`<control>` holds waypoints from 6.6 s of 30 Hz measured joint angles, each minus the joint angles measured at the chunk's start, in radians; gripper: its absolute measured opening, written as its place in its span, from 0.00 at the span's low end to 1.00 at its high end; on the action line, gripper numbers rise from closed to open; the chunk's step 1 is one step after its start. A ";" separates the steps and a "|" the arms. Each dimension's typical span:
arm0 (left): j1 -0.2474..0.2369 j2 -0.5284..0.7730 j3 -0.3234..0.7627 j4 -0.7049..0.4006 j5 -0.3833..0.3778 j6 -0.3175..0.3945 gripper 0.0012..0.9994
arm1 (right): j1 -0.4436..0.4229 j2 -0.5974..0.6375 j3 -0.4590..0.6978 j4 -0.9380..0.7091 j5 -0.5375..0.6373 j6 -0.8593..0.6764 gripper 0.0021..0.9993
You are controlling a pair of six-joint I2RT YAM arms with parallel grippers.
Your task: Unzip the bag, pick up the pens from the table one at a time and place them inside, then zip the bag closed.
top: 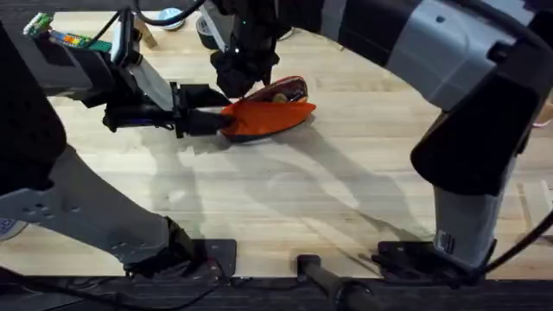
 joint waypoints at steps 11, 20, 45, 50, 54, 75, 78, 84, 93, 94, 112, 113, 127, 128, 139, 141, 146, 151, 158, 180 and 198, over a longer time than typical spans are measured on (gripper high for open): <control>0.000 0.000 0.000 0.006 -0.001 0.003 0.04 | 0.000 0.000 0.000 0.000 0.000 0.000 0.03; 0.000 0.000 0.000 0.013 -0.002 0.003 0.04 | 0.000 0.000 0.001 -0.005 0.000 0.000 0.03; 0.000 0.000 0.000 0.019 0.000 -0.007 0.04 | -0.130 0.000 0.005 -0.096 -0.038 -0.022 0.03; 0.000 0.000 0.000 0.019 0.000 -0.007 0.04 | -0.151 0.000 0.005 -0.114 -0.046 -0.023 0.03; 0.000 0.000 0.000 0.020 0.000 -0.008 0.04 | -0.166 0.000 0.005 -0.117 -0.053 -0.023 0.03; 0.000 0.000 0.000 0.019 0.000 -0.008 0.04 | -0.254 0.000 0.005 -0.159 -0.108 -0.061 0.03; -0.002 0.000 0.000 0.019 0.000 -0.010 0.04 | -0.273 0.000 0.005 -0.160 -0.110 -0.070 0.03; -0.002 0.000 0.000 0.019 0.000 -0.010 0.04 | -0.299 0.000 0.005 -0.165 -0.104 -0.085 0.03; -0.002 0.000 0.000 0.019 0.000 -0.011 0.04 | -0.309 0.000 0.005 -0.167 -0.097 -0.102 0.03; -0.002 0.000 0.000 0.019 0.000 -0.011 0.04 | -0.313 0.000 0.005 -0.167 -0.098 -0.103 0.03; -0.005 0.000 0.000 0.019 0.000 -0.037 0.04 | -0.404 0.000 0.005 -0.171 -0.090 -0.131 0.03; -0.005 0.000 0.000 0.018 -0.001 -0.037 0.04 | -0.413 0.000 0.005 -0.166 -0.080 -0.135 0.03; -0.005 0.000 0.000 0.015 -0.004 -0.037 0.04 | -0.503 0.000 0.005 -0.164 -0.026 -0.161 0.03; -0.005 0.000 0.000 0.015 -0.004 -0.037 0.04 | -0.502 0.000 0.005 -0.163 -0.026 -0.162 0.03; -0.005 0.000 0.000 0.015 -0.004 -0.037 0.04 | -0.501 0.000 0.005 -0.163 -0.026 -0.165 0.03; -0.005 0.000 0.000 0.015 -0.004 -0.037 0.04 | -0.501 0.000 0.005 -0.163 -0.026 -0.165 0.03; -0.005 0.000 0.000 0.015 -0.004 -0.037 0.04 | -0.501 0.000 0.005 -0.163 -0.026 -0.165 0.03; -0.005 0.000 0.000 0.015 -0.004 -0.037 0.04 | -0.501 0.000 0.005 -0.164 -0.026 -0.168 0.03; -0.005 0.000 0.000 0.015 -0.004 -0.037 0.04 | -0.501 0.000 0.005 -0.164 -0.026 -0.168 0.51; -0.005 0.000 0.000 0.015 -0.004 -0.037 0.04 | -0.499 -0.001 0.195 -0.273 -0.027 -0.155 1.00; -0.005 0.000 0.000 0.015 -0.004 -0.037 0.04 | -0.478 -0.044 0.217 -0.443 -0.024 -0.152 1.00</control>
